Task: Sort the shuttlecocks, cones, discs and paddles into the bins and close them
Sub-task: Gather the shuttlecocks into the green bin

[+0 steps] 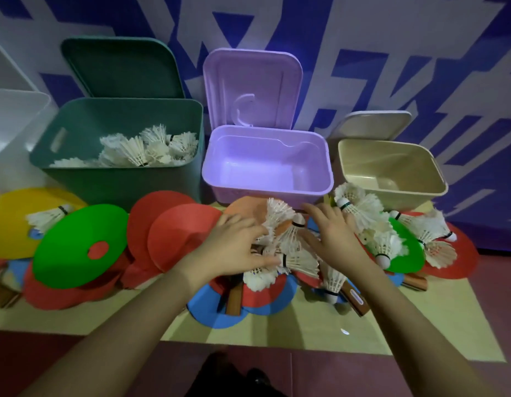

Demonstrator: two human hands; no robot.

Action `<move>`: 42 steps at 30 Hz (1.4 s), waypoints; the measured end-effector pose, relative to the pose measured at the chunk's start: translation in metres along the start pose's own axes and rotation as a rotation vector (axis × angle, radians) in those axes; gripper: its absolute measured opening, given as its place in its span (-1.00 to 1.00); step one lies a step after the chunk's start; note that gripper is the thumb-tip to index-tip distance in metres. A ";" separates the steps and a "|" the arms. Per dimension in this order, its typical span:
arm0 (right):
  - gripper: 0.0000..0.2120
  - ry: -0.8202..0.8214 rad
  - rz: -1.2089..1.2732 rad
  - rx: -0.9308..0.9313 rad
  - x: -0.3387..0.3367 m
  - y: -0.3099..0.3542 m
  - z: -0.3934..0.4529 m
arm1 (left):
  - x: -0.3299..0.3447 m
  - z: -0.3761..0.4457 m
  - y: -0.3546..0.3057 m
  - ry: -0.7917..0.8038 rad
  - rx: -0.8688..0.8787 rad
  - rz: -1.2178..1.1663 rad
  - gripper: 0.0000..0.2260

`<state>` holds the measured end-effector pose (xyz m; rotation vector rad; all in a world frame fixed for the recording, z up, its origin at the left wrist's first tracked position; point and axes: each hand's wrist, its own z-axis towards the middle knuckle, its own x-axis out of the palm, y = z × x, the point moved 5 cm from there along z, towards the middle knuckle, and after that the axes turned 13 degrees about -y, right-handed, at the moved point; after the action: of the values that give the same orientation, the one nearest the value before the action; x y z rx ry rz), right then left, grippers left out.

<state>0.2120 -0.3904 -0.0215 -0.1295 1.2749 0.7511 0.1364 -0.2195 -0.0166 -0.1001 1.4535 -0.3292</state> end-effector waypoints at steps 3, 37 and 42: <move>-0.58 0.046 -0.053 0.031 0.011 0.001 0.005 | 0.010 -0.009 -0.004 0.009 0.037 0.054 -0.48; -0.85 -0.651 0.491 -0.171 0.009 0.202 0.204 | -0.157 0.031 0.230 -0.784 -0.222 0.267 -0.88; -0.88 -0.551 0.492 -0.177 0.036 0.219 0.214 | -0.122 0.026 0.262 -0.465 -0.286 0.282 -0.83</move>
<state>0.2642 -0.1047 0.0822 0.2467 0.7105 1.2235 0.1943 0.0605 0.0338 -0.1870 1.0255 0.1312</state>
